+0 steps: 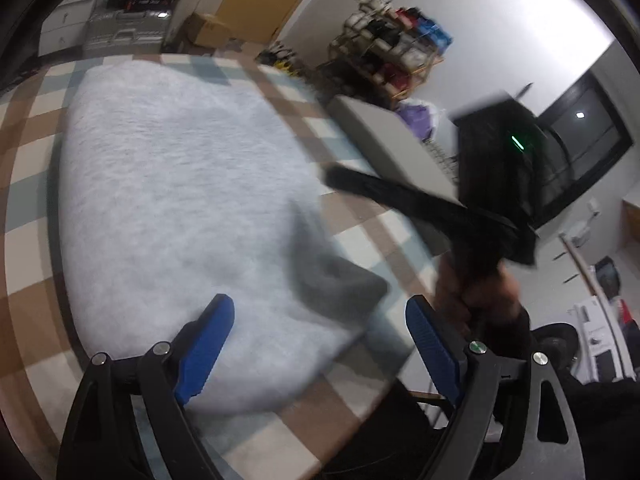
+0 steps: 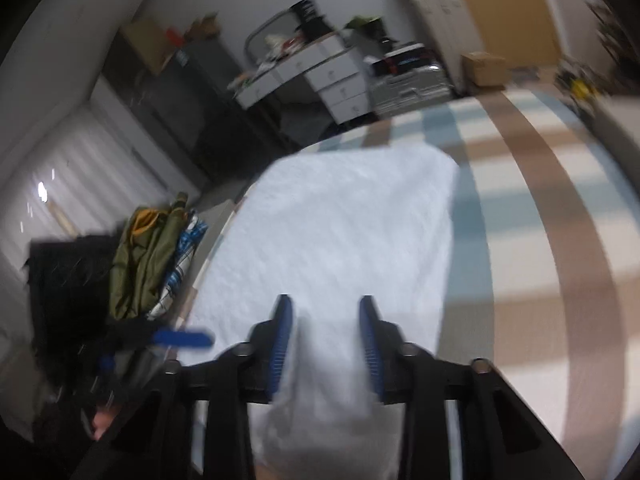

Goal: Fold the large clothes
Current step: 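Smooth the folded grey sweatshirt bundle with both open grippers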

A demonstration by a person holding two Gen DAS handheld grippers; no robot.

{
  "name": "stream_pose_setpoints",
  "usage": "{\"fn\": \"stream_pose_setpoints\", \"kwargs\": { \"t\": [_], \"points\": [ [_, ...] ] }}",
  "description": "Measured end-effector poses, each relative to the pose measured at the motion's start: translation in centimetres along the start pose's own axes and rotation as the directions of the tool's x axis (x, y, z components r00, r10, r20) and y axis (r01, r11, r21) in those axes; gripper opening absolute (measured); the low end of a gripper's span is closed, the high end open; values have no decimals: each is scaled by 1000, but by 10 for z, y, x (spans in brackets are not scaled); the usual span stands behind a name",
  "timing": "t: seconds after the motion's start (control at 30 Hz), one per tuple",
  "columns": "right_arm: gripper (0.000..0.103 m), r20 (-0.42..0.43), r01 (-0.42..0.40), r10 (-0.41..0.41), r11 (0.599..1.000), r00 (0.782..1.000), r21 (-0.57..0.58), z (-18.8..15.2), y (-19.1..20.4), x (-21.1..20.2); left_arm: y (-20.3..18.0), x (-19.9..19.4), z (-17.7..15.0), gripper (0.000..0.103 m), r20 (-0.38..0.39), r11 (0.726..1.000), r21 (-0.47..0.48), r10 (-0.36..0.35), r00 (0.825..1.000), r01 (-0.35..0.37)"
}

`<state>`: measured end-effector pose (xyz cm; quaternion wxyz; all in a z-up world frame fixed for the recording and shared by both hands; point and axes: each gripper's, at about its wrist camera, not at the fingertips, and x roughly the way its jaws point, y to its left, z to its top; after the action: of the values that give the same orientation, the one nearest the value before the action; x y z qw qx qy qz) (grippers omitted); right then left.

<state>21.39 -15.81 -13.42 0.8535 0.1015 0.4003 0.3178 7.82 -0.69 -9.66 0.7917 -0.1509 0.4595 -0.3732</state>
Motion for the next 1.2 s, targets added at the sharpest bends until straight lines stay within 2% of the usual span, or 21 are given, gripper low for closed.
{"fn": "stream_pose_setpoints", "kwargs": {
  "t": [0.03, 0.1, 0.17, 0.23, 0.27, 0.3, 0.33, 0.37, 0.4, 0.47, 0.53, 0.57, 0.6, 0.67, 0.73, 0.83, 0.9, 1.0, 1.07, 1.13, 1.2],
  "points": [
    [22, -14, 17, -17, 999, 1000, -35, 10, 8, 5, 2, -6, -5, 83, 13, 999, -2, -42, 999, 42],
    [21, -69, 64, -73, 991, 995, -119, 30, 25, 26, 13, -6, -17, 85, 37, 978, -40, -203, 978, 205],
    [21, -176, 90, -117, 984, 977, -157, 32, 28, 61, 31, 7, -21, 85, 32, 965, -96, -240, 970, 242],
    [21, -265, 117, -170, 972, 949, -202, 19, 23, 93, 58, 24, -26, 75, 40, 931, -202, -304, 952, 305],
    [21, -248, 119, -178, 965, 952, -235, 13, 22, 100, 66, 24, -28, 60, 60, 923, -221, -309, 949, 315],
    [21, -217, 126, -189, 953, 958, -274, 9, 25, 102, 73, 29, -31, 37, 68, 928, -228, -287, 955, 295],
    [21, -204, 133, -198, 947, 959, -292, 7, 26, 101, 78, 29, -33, 26, 64, 933, -236, -263, 963, 270],
    [21, -199, 146, -211, 943, 957, -298, 6, 29, 100, 84, 30, -36, 6, 61, 933, -262, -238, 969, 246],
    [21, -201, 157, -224, 940, 954, -301, 6, 31, 97, 90, 29, -36, 3, 58, 921, -293, -250, 967, 256],
    [22, -185, 161, -222, 941, 957, -297, 8, 36, 83, 90, 17, -35, 3, 65, 912, -311, -261, 963, 268],
    [24, -135, 156, -200, 946, 970, -283, 5, 40, 58, 65, -6, -31, 8, 93, 959, -211, -174, 980, 190],
    [24, -121, 126, -165, 952, 979, -278, 1, 43, 46, 52, -12, -30, 28, 102, 977, -165, -117, 988, 133],
    [24, -116, 104, -140, 955, 983, -277, -6, 45, 36, 38, -20, -29, 62, 117, 991, -116, -53, 992, 67],
    [24, -112, 76, -112, 956, 987, -285, -23, 49, 25, 20, -27, -26, 86, 175, 998, -66, 14, 985, -3],
    [24, -112, 81, -116, 956, 987, -281, -38, 49, 22, 12, -30, -23, 86, 224, 995, -51, 93, 970, -84],
    [20, -157, 93, -129, 971, 979, -220, -58, 37, 34, 15, -16, -10, 86, 250, 967, -56, 253, 934, -247],
    [18, -188, 119, -162, 968, 969, -220, -72, 31, 51, 27, -2, 1, 86, 199, 963, -47, 268, 943, -264],
    [17, -129, 175, -212, 952, 969, -250, -79, 39, 54, 45, 25, 19, 86, 107, 967, -56, 252, 962, -247],
    [17, -169, 184, -236, 943, 957, -279, -73, 46, 54, 47, 21, 14, 86, 101, 962, -31, 271, 957, -270],
    [19, -206, 112, -164, 964, 965, -241, -52, 46, 42, 43, 26, 8, 86, 86, 954, -1, 299, 950, -300],
    [21, -149, 69, -102, 974, 984, -214, -21, 46, 25, 38, 12, -9, 86, 110, 954, 15, 297, 949, -300]
  ]
}}
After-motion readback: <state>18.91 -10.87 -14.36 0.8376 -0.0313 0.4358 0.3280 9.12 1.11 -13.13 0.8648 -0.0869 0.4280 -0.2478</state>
